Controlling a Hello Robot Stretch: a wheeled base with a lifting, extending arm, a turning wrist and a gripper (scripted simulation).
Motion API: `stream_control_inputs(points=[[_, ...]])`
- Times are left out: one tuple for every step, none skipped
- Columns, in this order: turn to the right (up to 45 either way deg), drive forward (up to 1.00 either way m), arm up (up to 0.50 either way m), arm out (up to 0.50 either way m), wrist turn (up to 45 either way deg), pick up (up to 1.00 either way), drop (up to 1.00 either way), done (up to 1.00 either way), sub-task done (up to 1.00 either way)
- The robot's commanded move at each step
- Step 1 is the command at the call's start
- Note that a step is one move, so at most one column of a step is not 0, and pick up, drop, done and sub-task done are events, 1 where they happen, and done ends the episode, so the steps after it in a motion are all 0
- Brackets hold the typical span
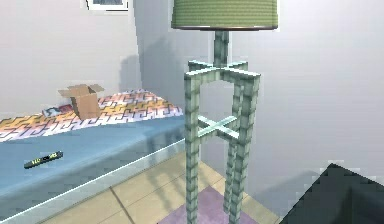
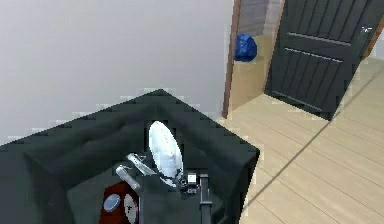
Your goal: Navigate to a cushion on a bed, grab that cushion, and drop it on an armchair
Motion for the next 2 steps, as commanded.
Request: stream_control_inputs(points=[[0.0,0.0,0.0,0.0,0.0,1.0,0.0,0.0,0.0],[0.0,0.0,0.1,0.0,0.0,0.0,0.0,0.0,0.0]])
